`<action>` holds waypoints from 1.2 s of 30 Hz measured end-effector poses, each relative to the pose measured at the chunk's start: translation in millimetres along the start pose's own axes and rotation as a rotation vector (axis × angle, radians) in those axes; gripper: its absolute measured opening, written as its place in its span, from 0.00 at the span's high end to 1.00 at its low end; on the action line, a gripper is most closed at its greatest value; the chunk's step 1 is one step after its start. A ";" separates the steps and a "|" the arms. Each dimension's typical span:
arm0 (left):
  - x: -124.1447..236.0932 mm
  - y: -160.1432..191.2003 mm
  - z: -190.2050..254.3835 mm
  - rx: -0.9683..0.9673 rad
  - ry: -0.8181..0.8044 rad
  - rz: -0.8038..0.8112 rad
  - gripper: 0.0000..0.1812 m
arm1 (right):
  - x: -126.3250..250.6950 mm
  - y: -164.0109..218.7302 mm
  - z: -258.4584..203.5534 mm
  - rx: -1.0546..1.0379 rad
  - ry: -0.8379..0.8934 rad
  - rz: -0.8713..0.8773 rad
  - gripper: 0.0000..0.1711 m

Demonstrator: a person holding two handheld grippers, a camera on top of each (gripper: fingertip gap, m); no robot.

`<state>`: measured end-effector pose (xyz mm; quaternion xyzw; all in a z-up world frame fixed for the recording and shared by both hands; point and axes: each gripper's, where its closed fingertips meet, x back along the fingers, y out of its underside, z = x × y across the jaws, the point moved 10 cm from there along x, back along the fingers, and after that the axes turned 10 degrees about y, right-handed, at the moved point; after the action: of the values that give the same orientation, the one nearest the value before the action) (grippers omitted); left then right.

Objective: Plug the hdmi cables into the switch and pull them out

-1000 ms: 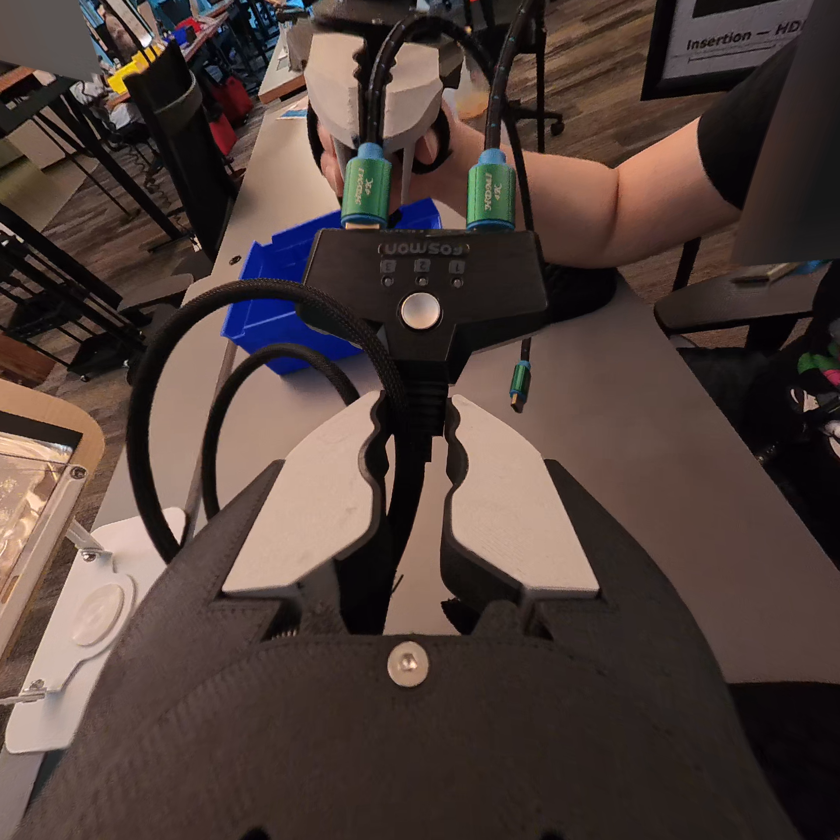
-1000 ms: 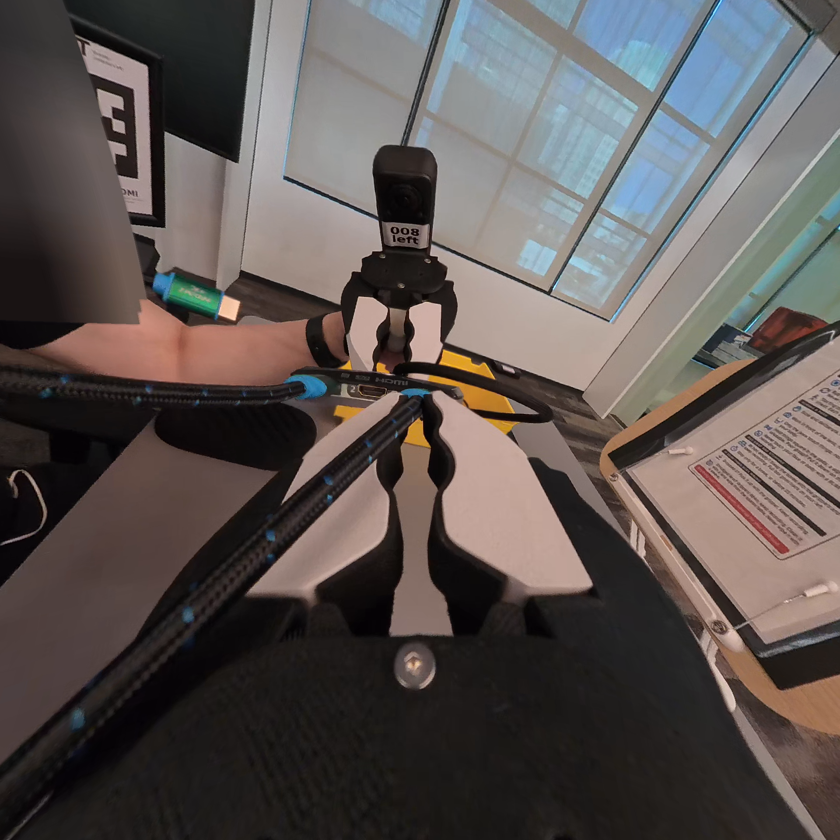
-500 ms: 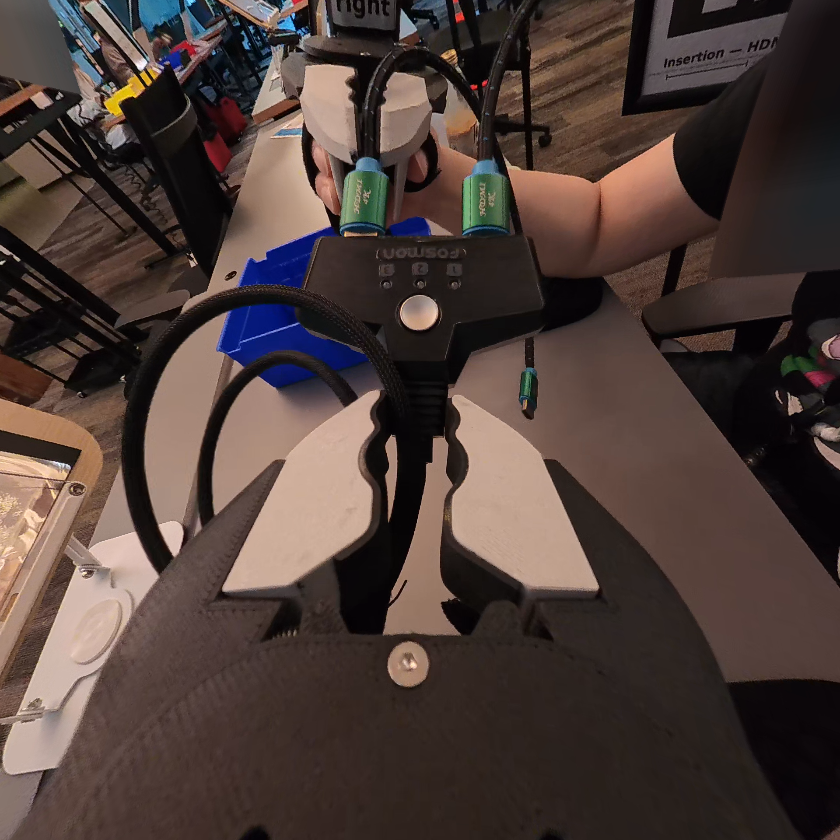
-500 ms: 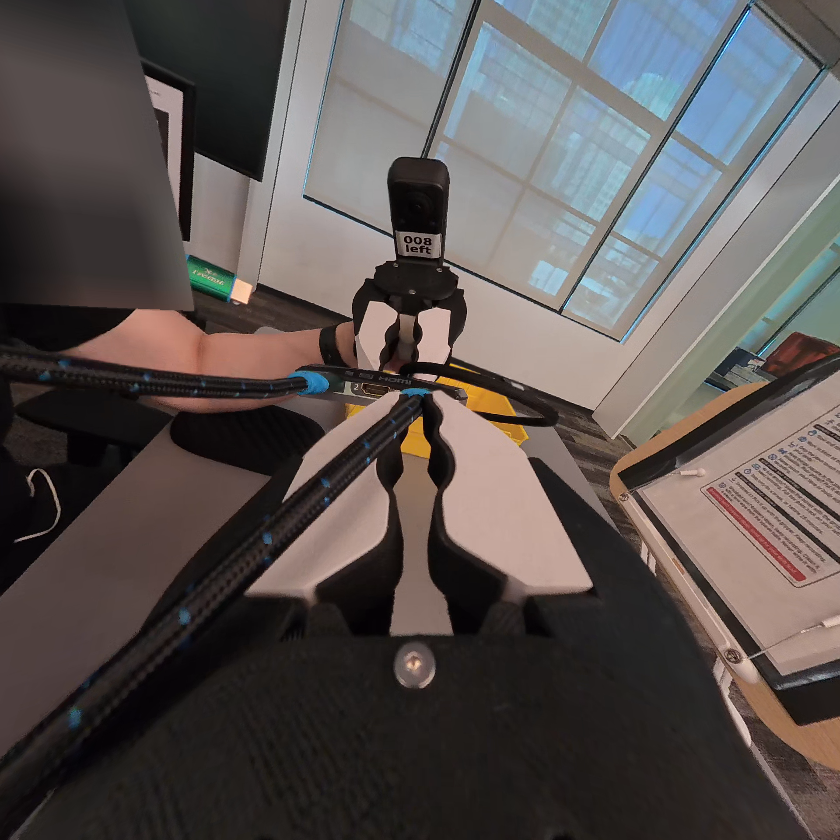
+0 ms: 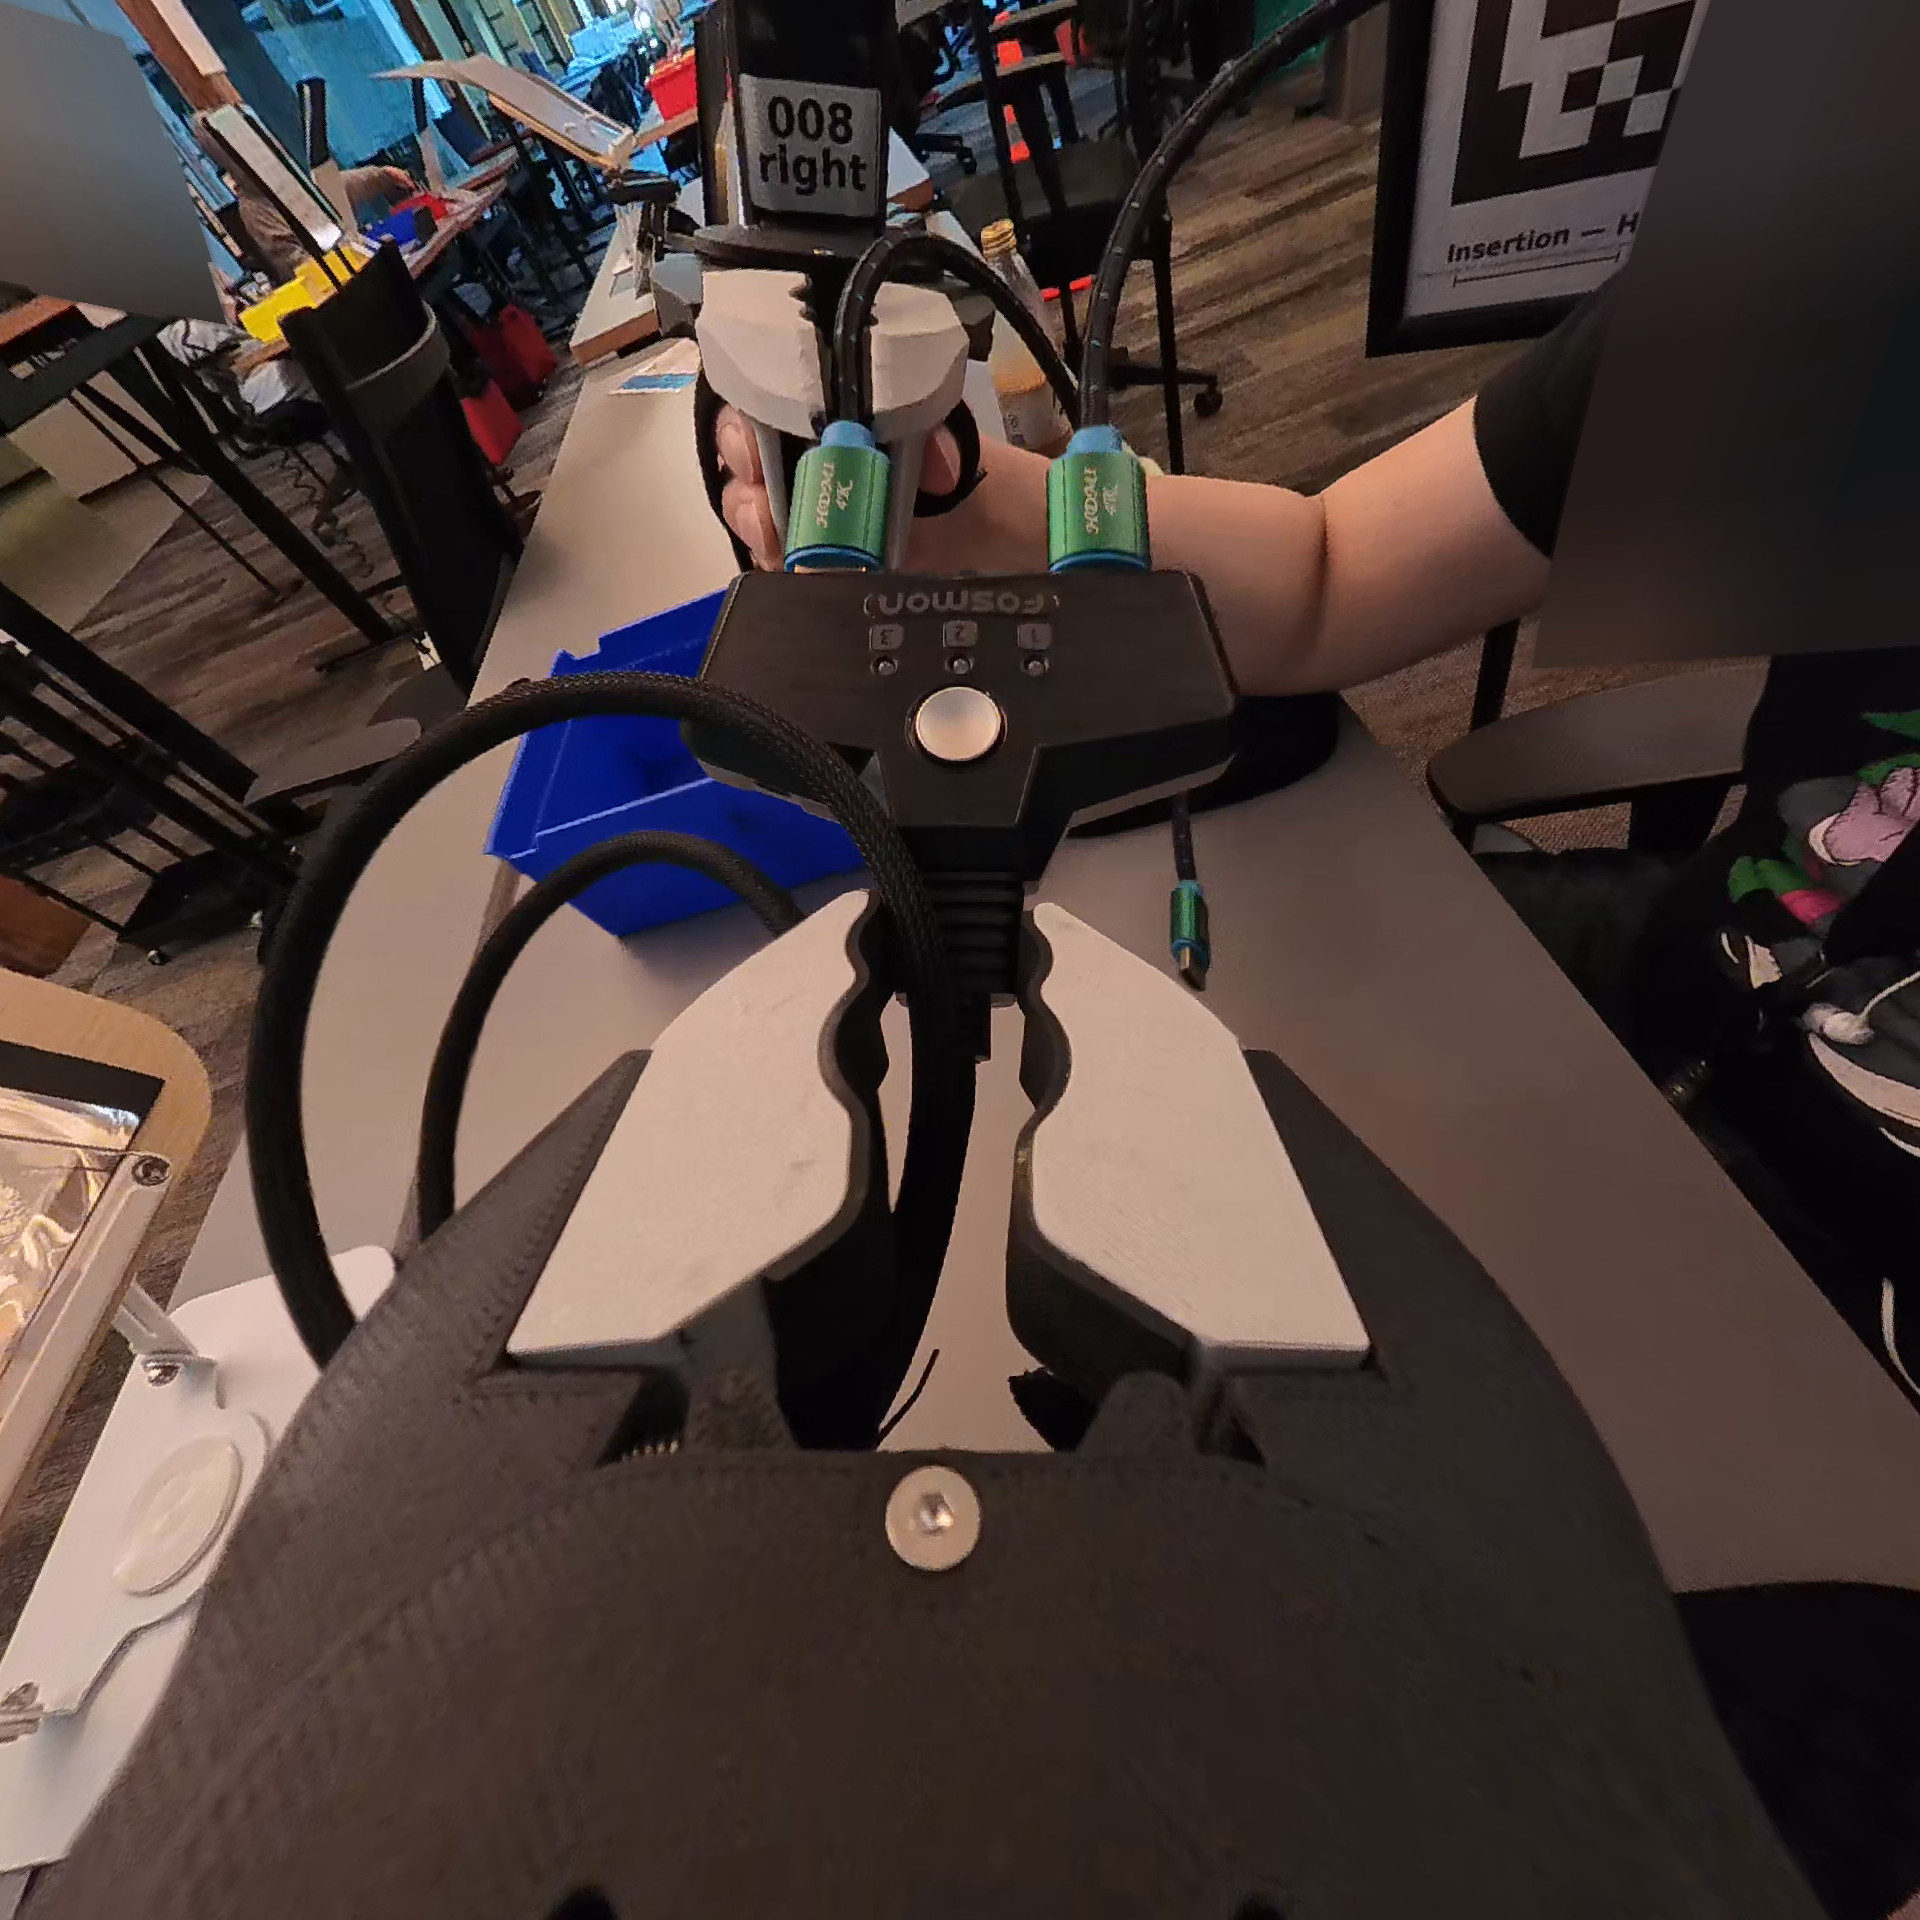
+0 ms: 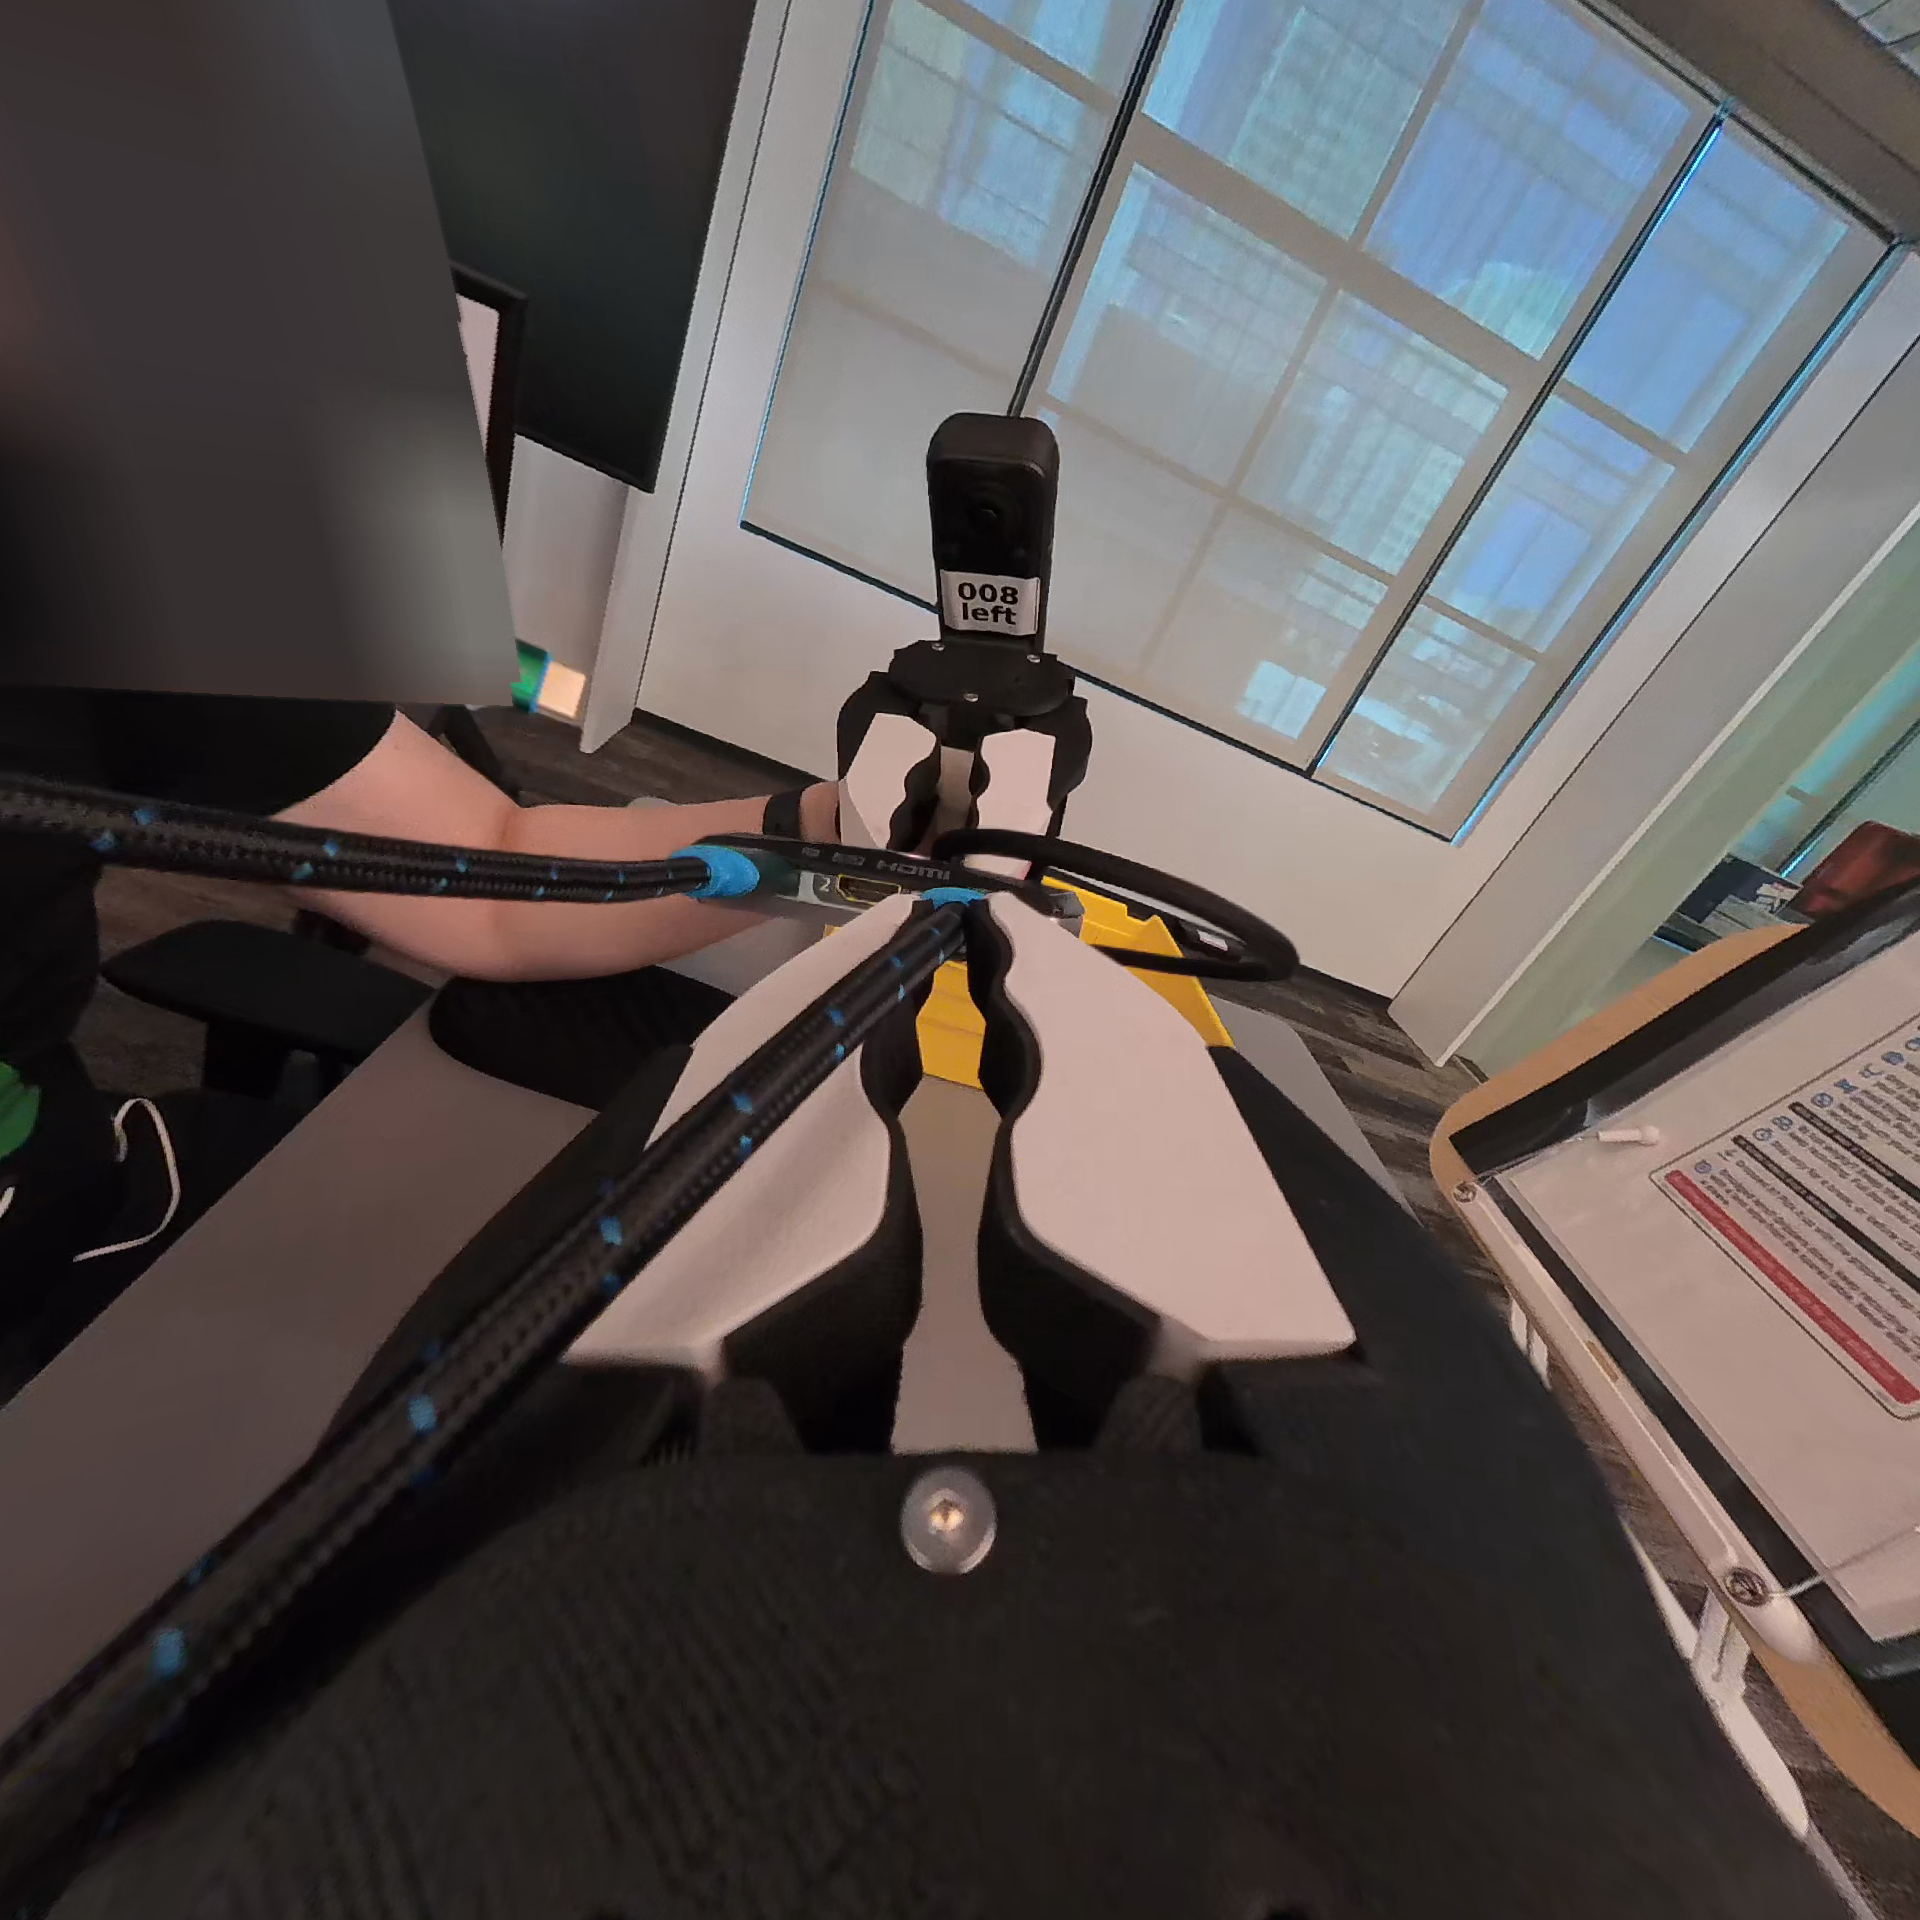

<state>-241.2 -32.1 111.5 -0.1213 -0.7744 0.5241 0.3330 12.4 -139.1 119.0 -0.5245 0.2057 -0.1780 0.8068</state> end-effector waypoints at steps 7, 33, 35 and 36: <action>-4.1 0.7 -1.7 0.009 -0.006 -0.008 0.89 | 3.9 -1.1 1.5 0.013 0.011 -0.052 0.95; -4.9 0.3 -2.2 0.007 -0.006 -0.005 0.89 | 2.9 7.9 6.3 -0.055 -0.026 0.016 0.95; -5.6 -0.1 -2.5 0.009 0.000 0.003 0.89 | 3.7 7.8 6.1 -0.060 -0.031 0.028 0.95; -6.1 -0.6 -2.2 0.007 -0.001 0.002 0.89 | 3.8 7.4 5.7 -0.058 -0.031 0.035 0.95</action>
<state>-235.1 -34.0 110.1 -0.1205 -0.7726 0.5274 0.3324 19.2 -133.8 113.7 -0.5466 0.2074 -0.1496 0.7974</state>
